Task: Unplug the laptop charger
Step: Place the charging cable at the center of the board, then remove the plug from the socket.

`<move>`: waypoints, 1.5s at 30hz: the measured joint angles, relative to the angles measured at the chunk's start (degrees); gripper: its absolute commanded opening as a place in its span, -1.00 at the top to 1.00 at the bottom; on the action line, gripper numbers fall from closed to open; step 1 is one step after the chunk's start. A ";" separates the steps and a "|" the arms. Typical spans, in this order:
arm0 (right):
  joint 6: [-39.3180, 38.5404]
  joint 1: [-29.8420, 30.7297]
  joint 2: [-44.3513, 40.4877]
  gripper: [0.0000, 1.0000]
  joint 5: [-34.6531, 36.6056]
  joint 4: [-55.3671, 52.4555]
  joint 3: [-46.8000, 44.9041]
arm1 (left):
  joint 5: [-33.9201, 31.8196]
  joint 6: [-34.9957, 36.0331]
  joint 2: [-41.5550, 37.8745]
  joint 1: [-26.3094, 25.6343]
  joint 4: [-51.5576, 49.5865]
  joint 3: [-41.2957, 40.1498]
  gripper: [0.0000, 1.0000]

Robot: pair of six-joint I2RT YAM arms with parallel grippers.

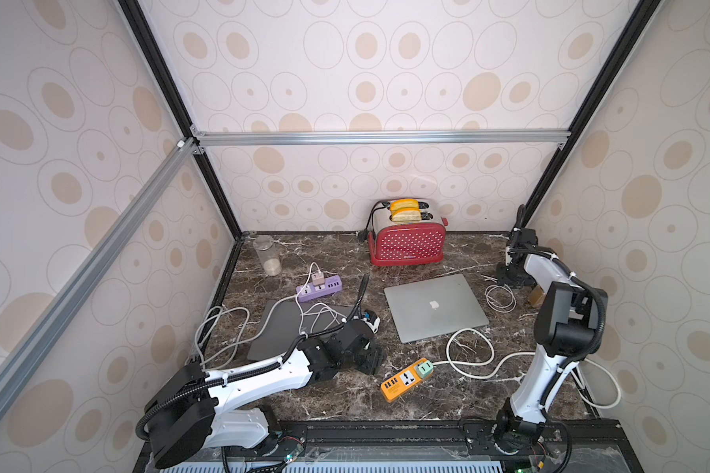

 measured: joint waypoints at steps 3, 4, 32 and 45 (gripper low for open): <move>0.81 0.00 -5.64 -0.27 1.62 -0.35 -0.98 | 2.49 3.06 0.13 -0.81 -0.52 0.00 -0.59; 1.20 0.00 -7.63 -0.33 1.99 -0.57 -1.68 | 2.75 4.20 0.42 -1.36 -0.96 0.07 -0.61; 12.09 20.81 -35.74 -0.64 -11.61 -5.46 -30.47 | -0.37 23.76 13.22 -12.98 5.20 -1.53 -0.60; 14.91 25.77 -44.92 -0.56 -15.98 -2.34 -41.44 | -9.20 23.67 15.58 -13.55 10.01 -1.62 -0.31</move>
